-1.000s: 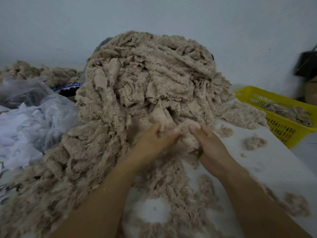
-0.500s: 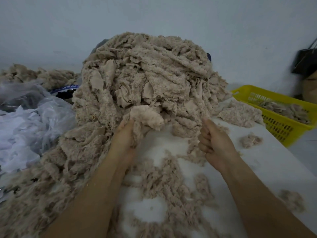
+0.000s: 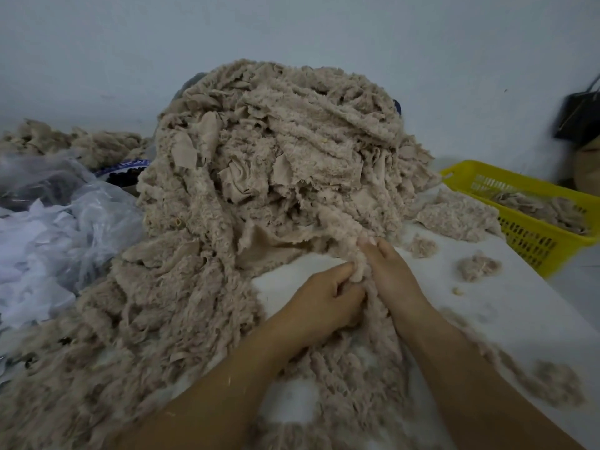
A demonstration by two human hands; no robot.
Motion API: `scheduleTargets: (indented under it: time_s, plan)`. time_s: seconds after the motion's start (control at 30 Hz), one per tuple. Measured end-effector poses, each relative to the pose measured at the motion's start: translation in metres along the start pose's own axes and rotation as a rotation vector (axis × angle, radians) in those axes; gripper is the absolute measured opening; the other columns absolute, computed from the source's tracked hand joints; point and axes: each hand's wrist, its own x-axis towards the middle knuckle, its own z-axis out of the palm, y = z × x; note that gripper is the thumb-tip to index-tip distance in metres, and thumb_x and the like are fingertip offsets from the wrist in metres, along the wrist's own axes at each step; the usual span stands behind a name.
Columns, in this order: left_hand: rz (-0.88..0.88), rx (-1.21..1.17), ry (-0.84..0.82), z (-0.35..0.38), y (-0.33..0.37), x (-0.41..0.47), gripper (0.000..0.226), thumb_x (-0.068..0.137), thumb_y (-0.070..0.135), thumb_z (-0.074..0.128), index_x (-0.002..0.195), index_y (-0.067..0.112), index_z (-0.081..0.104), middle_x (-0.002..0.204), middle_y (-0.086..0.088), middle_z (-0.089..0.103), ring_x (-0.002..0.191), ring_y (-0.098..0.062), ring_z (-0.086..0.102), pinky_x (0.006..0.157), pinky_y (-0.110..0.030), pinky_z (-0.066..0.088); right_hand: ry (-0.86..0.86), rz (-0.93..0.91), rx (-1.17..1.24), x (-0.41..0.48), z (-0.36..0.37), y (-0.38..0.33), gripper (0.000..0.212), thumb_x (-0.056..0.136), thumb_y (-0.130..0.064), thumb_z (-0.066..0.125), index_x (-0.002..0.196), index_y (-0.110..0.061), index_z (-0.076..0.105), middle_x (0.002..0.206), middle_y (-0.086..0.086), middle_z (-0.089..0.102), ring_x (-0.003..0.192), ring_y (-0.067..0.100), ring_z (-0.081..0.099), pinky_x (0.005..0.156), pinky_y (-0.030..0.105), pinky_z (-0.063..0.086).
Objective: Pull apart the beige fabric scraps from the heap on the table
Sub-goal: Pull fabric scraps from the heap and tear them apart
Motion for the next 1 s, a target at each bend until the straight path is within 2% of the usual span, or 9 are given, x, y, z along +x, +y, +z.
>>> scheduleTargets:
  time_s: [0.1, 0.23, 0.37, 0.5, 0.63, 0.7, 0.83, 0.9, 1.0]
  plan:
    - [-0.053, -0.075, 0.200, -0.003, 0.002, 0.006, 0.027, 0.099, 0.042, 0.054, 0.082, 0.023, 0.062, 0.077, 0.011, 0.063, 0.071, -0.003, 0.059, 0.066, -0.015, 0.043, 0.124, -0.175, -0.162, -0.005, 0.004, -0.006, 0.024, 0.103, -0.037, 0.048, 0.083, -0.024, 0.048, 0.078, -0.010, 0.050, 0.070, 0.001, 0.054, 0.053, 0.005, 0.036]
    - [-0.300, -0.626, 0.259, -0.020, 0.001, 0.015, 0.039, 0.095, 0.047, 0.058, 0.112, 0.016, 0.073, 0.109, -0.002, 0.076, 0.104, -0.014, 0.071, 0.091, -0.030, 0.056, -0.035, -0.316, -0.369, -0.010, 0.014, -0.008, 0.032, 0.100, -0.043, 0.050, 0.077, -0.019, 0.047, 0.071, -0.013, 0.046, 0.062, 0.002, 0.044, 0.054, 0.016, 0.034]
    - [-0.511, -1.022, 0.263, -0.039, -0.005, 0.023, 0.039, 0.095, 0.037, 0.062, 0.118, 0.006, 0.070, 0.114, -0.017, 0.073, 0.104, -0.028, 0.071, 0.083, -0.038, 0.058, -0.295, -0.298, -0.466, -0.016, 0.022, 0.000, 0.042, 0.099, -0.050, 0.049, 0.090, -0.009, 0.056, 0.077, 0.002, 0.058, 0.068, 0.018, 0.053, 0.063, 0.033, 0.042]
    - [-0.524, -1.152, 0.358, -0.049, -0.006, 0.036, 0.038, 0.102, 0.027, 0.052, 0.128, 0.001, 0.062, 0.128, -0.020, 0.065, 0.116, -0.032, 0.062, 0.081, -0.041, 0.053, -0.372, -0.346, -0.496, -0.019, 0.021, 0.001, 0.038, 0.102, -0.040, 0.049, 0.074, -0.017, 0.042, 0.060, -0.015, 0.038, 0.054, 0.002, 0.035, 0.053, 0.017, 0.029]
    - [-0.449, -1.312, 0.423, -0.056, -0.008, 0.048, 0.040, 0.105, 0.022, 0.045, 0.138, 0.000, 0.054, 0.137, -0.016, 0.058, 0.122, -0.028, 0.057, 0.103, -0.043, 0.046, -0.369, -0.328, -0.444, -0.017, 0.015, 0.000, 0.038, 0.103, -0.036, 0.050, 0.072, -0.015, 0.042, 0.057, -0.015, 0.035, 0.051, 0.001, 0.033, 0.050, 0.015, 0.028]
    - [-0.389, -1.445, 0.508, -0.063, -0.011, 0.049, 0.035, 0.105, 0.014, 0.043, 0.134, -0.002, 0.054, 0.124, -0.014, 0.062, 0.102, -0.023, 0.061, 0.097, -0.033, 0.052, -0.301, -0.318, -0.396, -0.012, 0.011, -0.002, 0.040, 0.103, -0.035, 0.051, 0.064, -0.027, 0.043, 0.056, -0.016, 0.037, 0.051, 0.000, 0.035, 0.049, 0.016, 0.027]
    - [-0.249, -1.753, 0.677, -0.089, -0.028, 0.037, 0.023, 0.095, -0.005, 0.035, 0.084, 0.004, 0.053, 0.062, -0.008, 0.055, 0.050, -0.010, 0.052, 0.041, -0.014, 0.036, -0.132, -0.180, -0.123, -0.008, 0.000, -0.007, 0.034, 0.101, -0.032, 0.053, 0.069, -0.023, 0.058, 0.059, -0.014, 0.055, 0.048, 0.000, 0.049, 0.046, 0.011, 0.038]
    - [-0.184, -1.828, 0.782, -0.104, -0.036, 0.032, 0.029, 0.100, -0.002, 0.029, 0.080, 0.008, 0.048, 0.056, -0.005, 0.051, 0.047, -0.008, 0.050, 0.037, -0.013, 0.031, 0.001, -0.065, 0.247, -0.003, -0.012, -0.012, 0.023, 0.101, -0.026, 0.054, 0.083, -0.022, 0.068, 0.065, -0.008, 0.067, 0.049, 0.002, 0.060, 0.042, 0.015, 0.044]
    - [-0.204, -1.558, 0.736, -0.092, -0.031, 0.033, 0.028, 0.105, 0.015, 0.040, 0.085, 0.007, 0.058, 0.074, -0.008, 0.066, 0.068, -0.013, 0.065, 0.055, -0.018, 0.049, 0.055, -0.014, 0.444, 0.004, -0.018, -0.017, 0.022, 0.099, -0.027, 0.057, 0.115, -0.016, 0.067, 0.106, 0.000, 0.075, 0.086, 0.012, 0.073, 0.064, 0.023, 0.056]
